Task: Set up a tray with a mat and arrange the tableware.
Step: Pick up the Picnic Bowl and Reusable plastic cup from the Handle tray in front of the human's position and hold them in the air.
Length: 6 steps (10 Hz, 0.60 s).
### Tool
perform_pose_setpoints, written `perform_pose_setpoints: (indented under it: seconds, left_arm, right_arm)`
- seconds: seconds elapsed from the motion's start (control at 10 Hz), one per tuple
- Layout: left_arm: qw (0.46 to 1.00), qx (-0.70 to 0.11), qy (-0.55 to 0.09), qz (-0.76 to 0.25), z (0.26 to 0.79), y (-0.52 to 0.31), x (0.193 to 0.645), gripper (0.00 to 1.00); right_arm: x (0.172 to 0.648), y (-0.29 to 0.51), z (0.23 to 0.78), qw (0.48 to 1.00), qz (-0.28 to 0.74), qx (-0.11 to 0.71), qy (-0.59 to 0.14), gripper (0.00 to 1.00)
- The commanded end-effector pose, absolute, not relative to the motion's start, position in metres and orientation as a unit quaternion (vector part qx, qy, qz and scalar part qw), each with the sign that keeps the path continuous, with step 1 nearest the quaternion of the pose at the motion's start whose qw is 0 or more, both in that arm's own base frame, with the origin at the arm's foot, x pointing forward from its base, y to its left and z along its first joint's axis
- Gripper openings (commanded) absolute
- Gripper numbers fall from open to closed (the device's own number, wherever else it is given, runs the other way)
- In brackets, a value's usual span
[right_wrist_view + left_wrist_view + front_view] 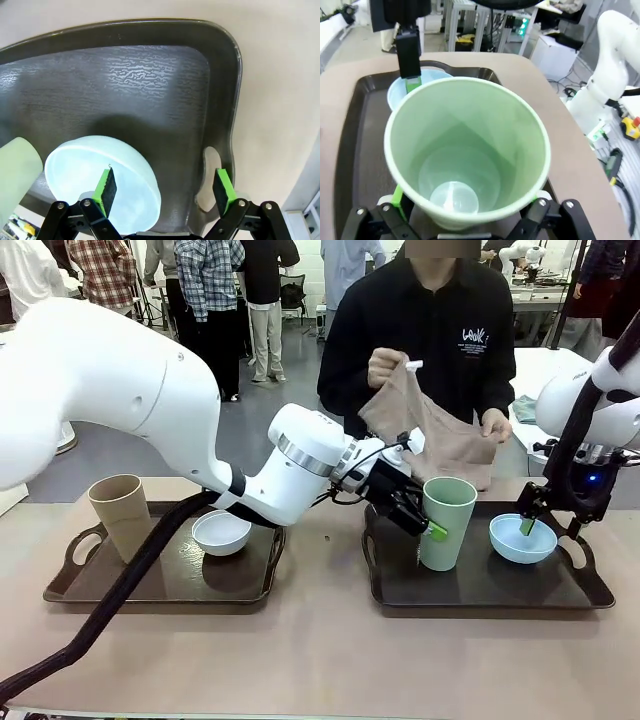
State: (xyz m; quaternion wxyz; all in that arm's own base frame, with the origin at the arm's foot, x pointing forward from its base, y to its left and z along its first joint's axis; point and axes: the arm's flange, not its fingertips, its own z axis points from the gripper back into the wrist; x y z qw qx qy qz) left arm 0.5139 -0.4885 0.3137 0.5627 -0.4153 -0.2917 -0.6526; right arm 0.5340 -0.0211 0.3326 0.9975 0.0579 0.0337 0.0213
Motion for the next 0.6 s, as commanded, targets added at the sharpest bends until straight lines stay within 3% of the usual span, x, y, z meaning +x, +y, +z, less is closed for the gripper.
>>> perform_pose_setpoints:
  seconds: [0.0, 0.2, 0.3, 0.4, 0.5]
  left_arm:
    - [0.546, -0.417, -0.298, -0.663, 0.3066, -0.5012, 0.5232, 1.00]
    - [0.544, -0.419, -0.296, -0.663, 0.3012, -0.5043, 0.5257, 1.00]
    - [0.542, -0.422, -0.298, -0.663, 0.3003, -0.5028, 0.5253, 0.46]
    - [0.544, -0.423, -0.302, -0.659, 0.3020, -0.4994, 0.5254, 0.44]
    - [0.545, -0.424, -0.303, -0.657, 0.3029, -0.4964, 0.5257, 0.00]
  right_arm:
    - [0.5386, -0.0208, 0.3273, 0.999, 0.021, 0.043, 0.026, 1.00]
    - [0.5376, -0.0191, 0.3240, 0.998, 0.034, 0.042, 0.018, 1.00]
    - [0.5356, -0.0190, 0.3237, 0.998, 0.050, 0.041, 0.022, 0.44]
    - [0.5348, -0.0194, 0.3245, 0.998, 0.048, 0.042, 0.020, 0.44]
    - [0.5340, -0.0202, 0.3258, 0.998, 0.048, 0.040, 0.018, 0.00]
